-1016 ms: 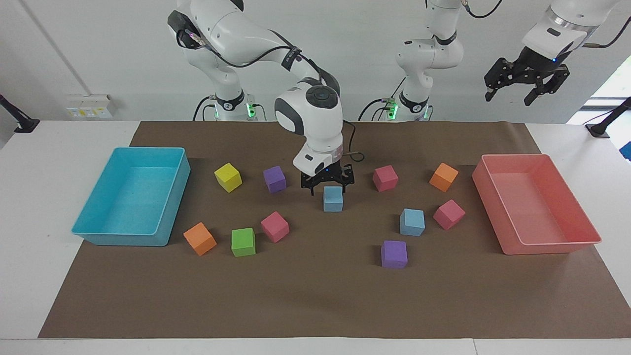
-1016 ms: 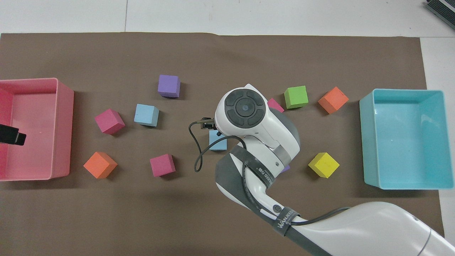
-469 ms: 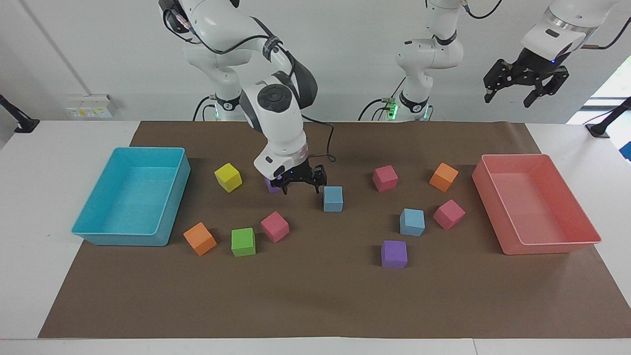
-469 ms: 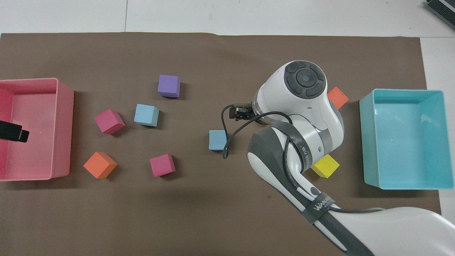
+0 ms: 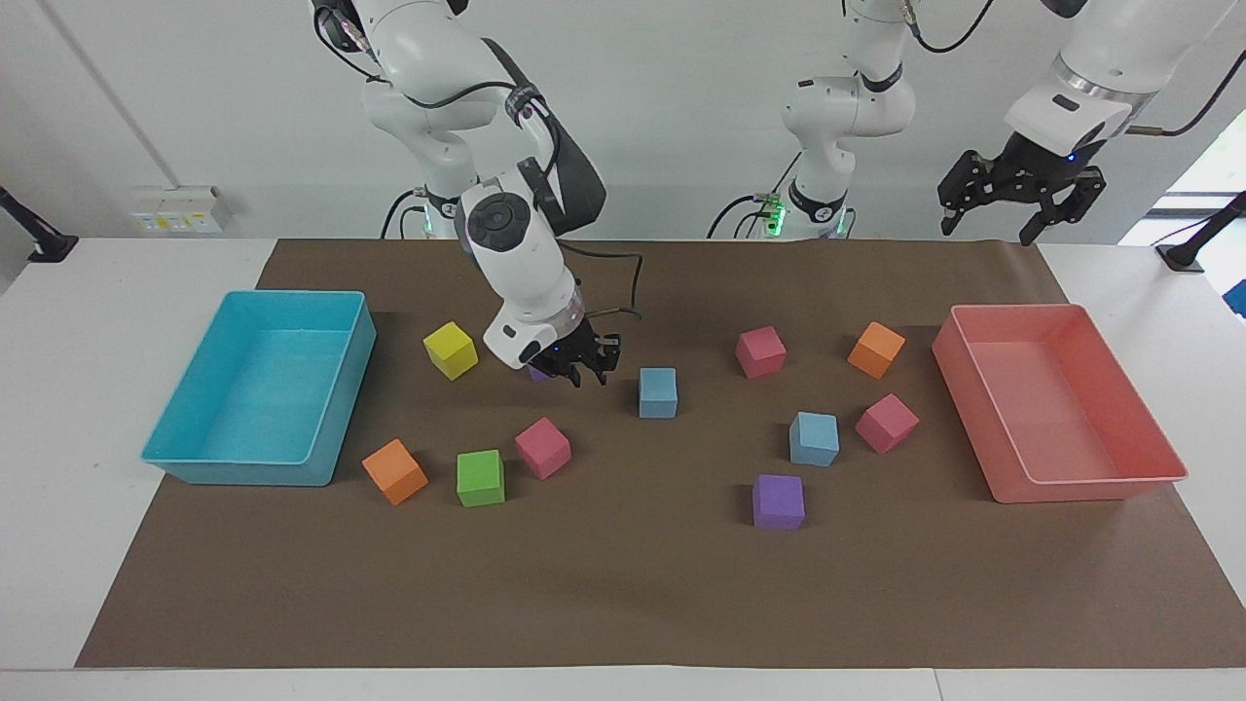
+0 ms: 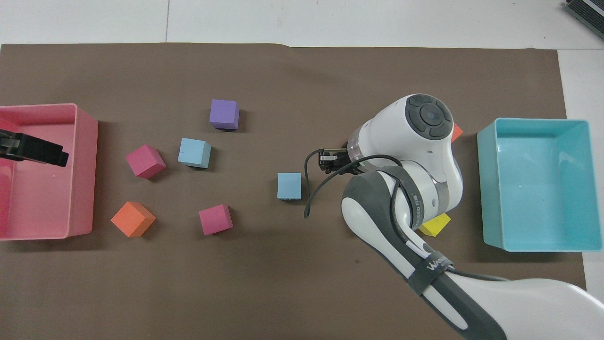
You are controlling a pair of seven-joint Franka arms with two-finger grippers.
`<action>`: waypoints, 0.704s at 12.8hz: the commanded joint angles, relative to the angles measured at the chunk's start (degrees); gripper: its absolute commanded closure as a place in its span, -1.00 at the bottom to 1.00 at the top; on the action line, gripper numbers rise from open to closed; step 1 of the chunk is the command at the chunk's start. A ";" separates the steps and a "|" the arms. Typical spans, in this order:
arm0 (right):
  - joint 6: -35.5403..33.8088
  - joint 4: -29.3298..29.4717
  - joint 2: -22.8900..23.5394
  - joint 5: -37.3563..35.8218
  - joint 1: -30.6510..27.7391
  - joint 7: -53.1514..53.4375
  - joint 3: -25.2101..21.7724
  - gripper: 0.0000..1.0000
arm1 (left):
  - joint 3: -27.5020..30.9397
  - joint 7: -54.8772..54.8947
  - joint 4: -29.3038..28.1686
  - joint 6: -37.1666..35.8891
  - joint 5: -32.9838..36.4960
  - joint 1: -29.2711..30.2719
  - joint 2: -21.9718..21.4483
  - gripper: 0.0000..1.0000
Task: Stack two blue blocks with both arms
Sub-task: 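Raise the right gripper while the left gripper reaches the other blue cube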
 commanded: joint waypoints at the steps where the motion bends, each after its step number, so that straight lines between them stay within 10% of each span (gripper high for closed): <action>1: 2.74 -3.79 -1.84 5.08 -0.51 -3.73 -0.35 1.00 | 0.62 -2.81 0.19 3.99 0.28 -2.42 3.46 -1.00; 9: 6.96 -9.59 -0.26 22.84 -0.60 -24.74 -2.54 1.00 | 0.62 -9.85 -10.43 23.76 0.81 -8.84 8.49 -1.00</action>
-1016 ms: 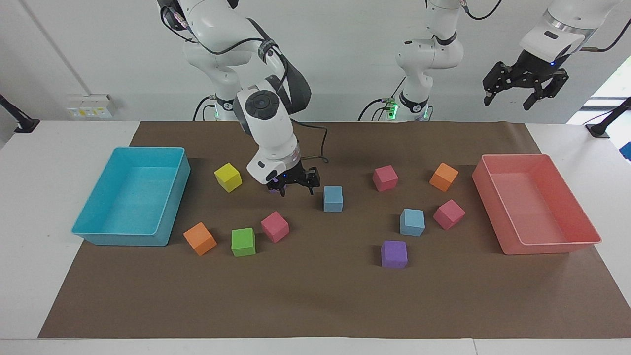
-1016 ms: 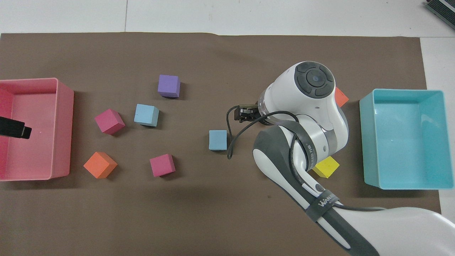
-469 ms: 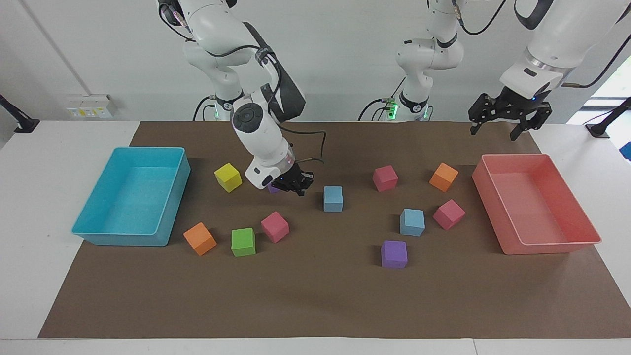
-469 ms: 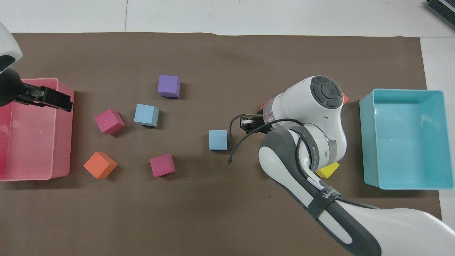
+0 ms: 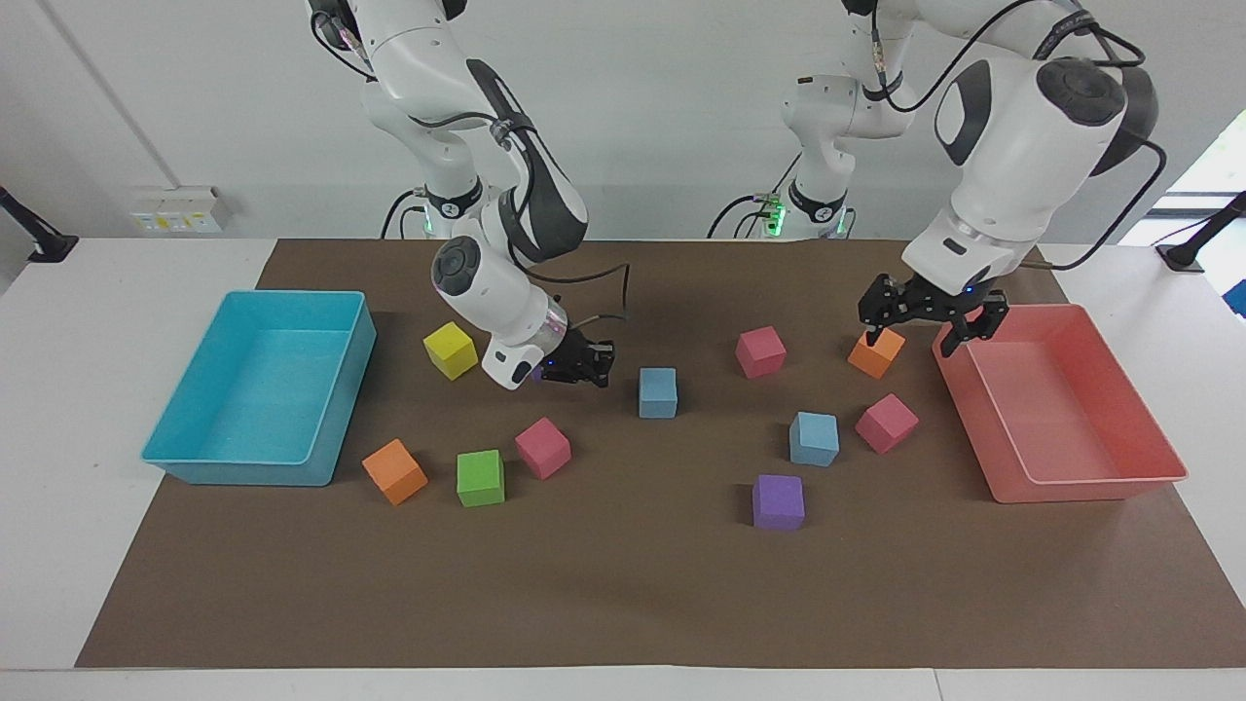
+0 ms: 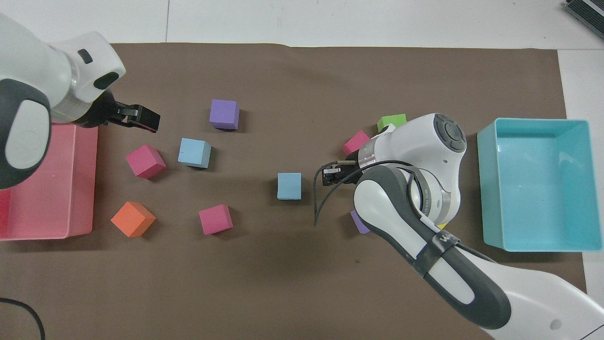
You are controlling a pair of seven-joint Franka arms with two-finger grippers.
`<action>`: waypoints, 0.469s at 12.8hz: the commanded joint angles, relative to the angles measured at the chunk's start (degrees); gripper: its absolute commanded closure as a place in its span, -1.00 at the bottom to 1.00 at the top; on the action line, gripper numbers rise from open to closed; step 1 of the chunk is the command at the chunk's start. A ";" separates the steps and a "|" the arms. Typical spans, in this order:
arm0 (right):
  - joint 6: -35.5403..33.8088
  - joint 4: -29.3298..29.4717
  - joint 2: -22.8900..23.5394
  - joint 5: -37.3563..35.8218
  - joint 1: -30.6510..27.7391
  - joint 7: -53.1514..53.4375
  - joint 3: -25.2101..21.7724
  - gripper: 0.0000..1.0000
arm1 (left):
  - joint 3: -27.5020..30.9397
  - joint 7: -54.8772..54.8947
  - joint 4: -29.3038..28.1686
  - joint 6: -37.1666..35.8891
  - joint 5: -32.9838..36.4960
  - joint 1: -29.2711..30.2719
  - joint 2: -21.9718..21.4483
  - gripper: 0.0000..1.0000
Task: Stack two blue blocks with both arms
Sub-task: 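Raise the right gripper while the left gripper reaches the other blue cube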
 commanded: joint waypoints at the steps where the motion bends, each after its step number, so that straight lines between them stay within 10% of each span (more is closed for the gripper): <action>1: 1.46 -1.86 0.35 3.48 -0.56 -4.56 0.08 1.00 | 0.72 -2.35 -4.98 5.73 0.79 -1.83 -0.13 -1.00; 6: 4.26 -3.53 2.02 9.36 -0.47 -9.83 -0.01 1.00 | 0.72 -6.04 -14.21 18.20 0.96 -3.58 1.36 -1.00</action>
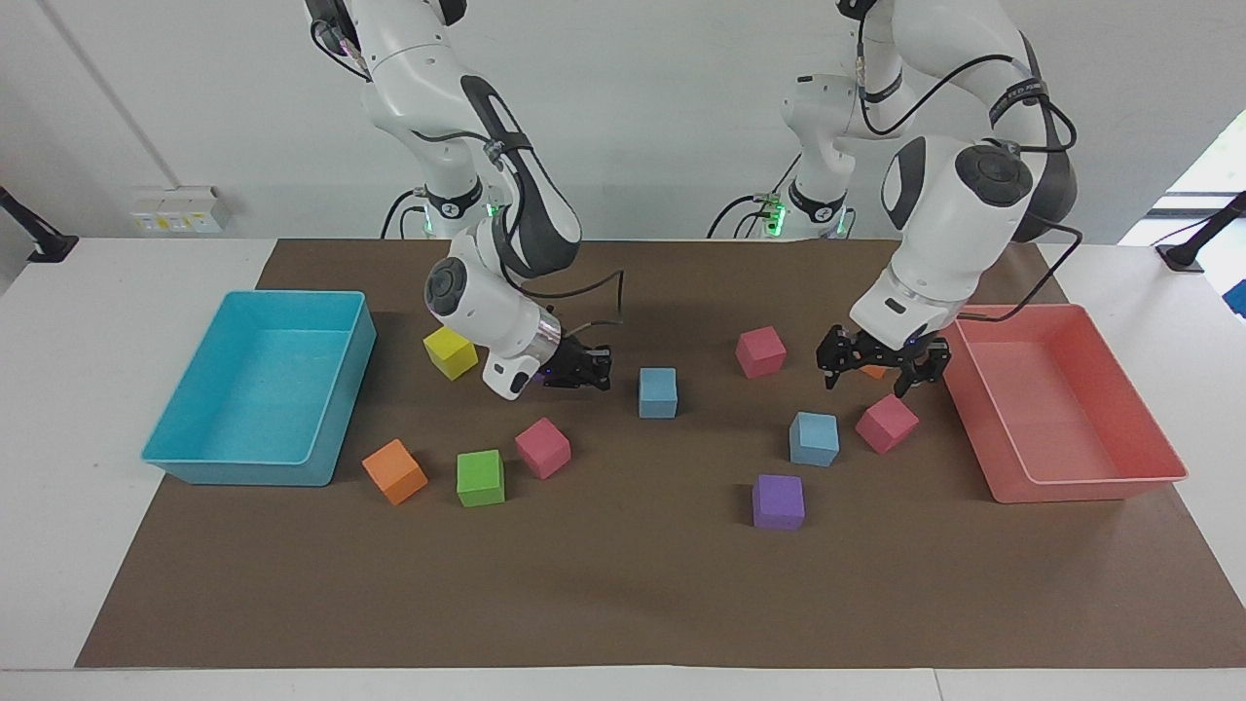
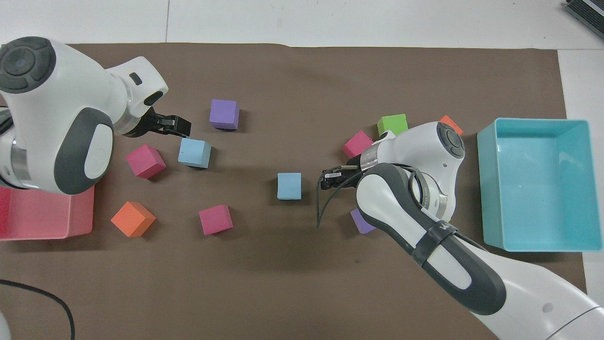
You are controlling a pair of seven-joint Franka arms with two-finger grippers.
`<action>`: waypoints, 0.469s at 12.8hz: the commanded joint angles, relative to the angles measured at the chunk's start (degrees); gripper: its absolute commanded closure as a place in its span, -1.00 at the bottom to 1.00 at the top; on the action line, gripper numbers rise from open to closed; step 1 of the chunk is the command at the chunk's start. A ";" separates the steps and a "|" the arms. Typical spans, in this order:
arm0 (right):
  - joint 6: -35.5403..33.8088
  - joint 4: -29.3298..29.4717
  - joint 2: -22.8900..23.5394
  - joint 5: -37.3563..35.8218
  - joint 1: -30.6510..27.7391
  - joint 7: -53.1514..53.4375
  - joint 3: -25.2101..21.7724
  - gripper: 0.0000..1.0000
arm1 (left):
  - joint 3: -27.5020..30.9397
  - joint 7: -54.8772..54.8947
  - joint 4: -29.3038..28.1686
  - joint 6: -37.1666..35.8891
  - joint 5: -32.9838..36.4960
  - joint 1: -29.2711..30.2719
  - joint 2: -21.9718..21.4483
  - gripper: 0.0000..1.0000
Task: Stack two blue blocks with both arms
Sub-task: 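Raise the right gripper while the left gripper reaches the other blue cube, then lower the left gripper and close it on the blue cube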
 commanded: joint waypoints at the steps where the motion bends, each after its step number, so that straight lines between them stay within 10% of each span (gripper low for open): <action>1: 1.64 -1.54 0.73 3.70 -0.53 -4.50 0.32 1.00 | 0.73 -2.16 -4.98 6.04 0.94 -1.78 0.24 -1.00; 6: 1.55 -1.54 1.00 5.46 -0.53 -6.36 0.32 1.00 | 0.82 -5.15 -9.22 12.90 0.94 -2.92 2.62 -1.00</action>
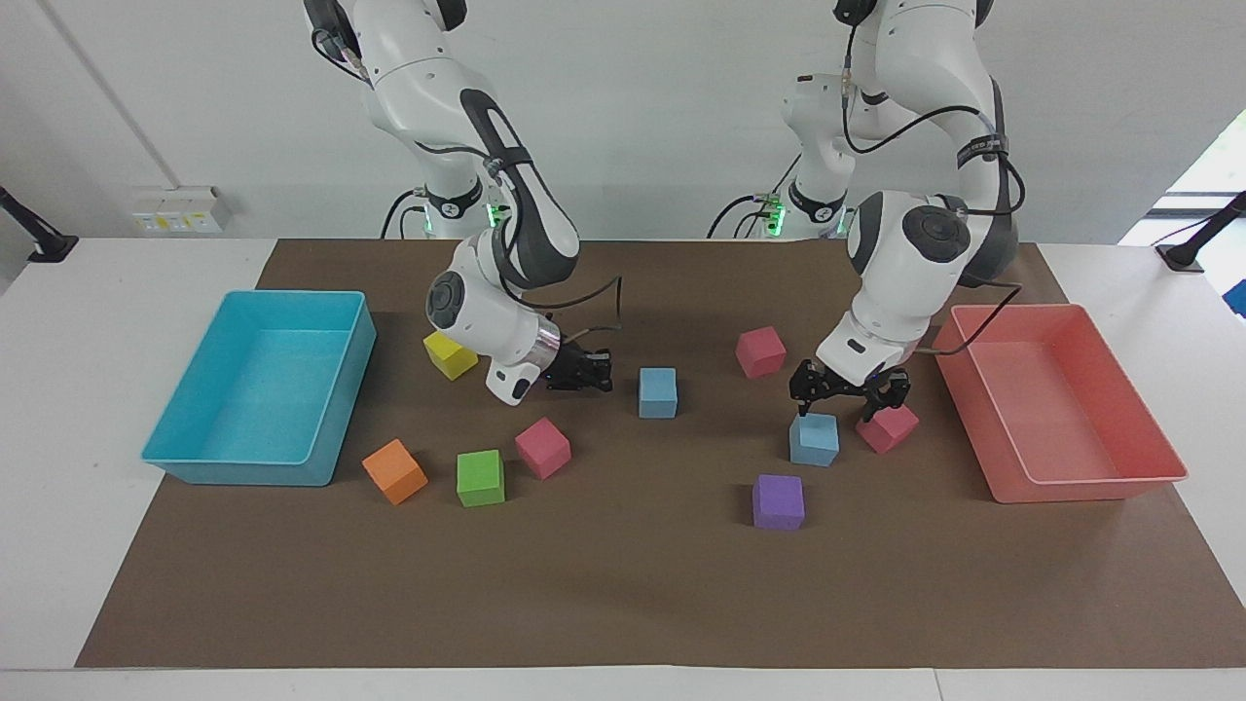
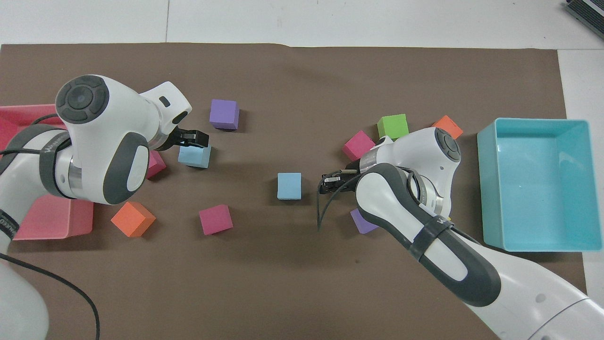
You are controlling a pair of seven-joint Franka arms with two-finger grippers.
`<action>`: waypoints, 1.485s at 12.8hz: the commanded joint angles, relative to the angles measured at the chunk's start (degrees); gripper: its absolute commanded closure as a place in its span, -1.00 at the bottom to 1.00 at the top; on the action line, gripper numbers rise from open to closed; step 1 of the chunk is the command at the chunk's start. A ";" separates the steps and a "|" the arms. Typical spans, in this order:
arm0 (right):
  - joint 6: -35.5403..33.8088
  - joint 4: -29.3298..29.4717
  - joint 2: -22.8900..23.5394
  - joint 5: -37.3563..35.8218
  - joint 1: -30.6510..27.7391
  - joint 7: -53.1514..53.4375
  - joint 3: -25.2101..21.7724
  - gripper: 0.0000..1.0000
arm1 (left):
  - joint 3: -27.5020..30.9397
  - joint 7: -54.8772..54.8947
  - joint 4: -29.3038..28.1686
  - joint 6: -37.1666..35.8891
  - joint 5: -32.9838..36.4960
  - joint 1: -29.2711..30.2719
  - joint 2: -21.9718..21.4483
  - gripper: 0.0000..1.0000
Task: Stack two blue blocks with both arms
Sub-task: 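Lower the left gripper and close it on the blue cube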
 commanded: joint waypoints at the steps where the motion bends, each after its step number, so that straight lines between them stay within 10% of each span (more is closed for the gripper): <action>1: 1.48 -0.79 0.75 5.93 -0.61 -5.87 0.26 1.00 | 0.91 -2.28 -2.20 3.37 0.94 -1.68 0.35 -1.00; 19: 2.54 -0.61 1.46 12.38 -0.35 -9.93 -0.62 1.00 | 1.00 -3.42 -6.24 10.23 1.02 -1.33 4.48 -1.00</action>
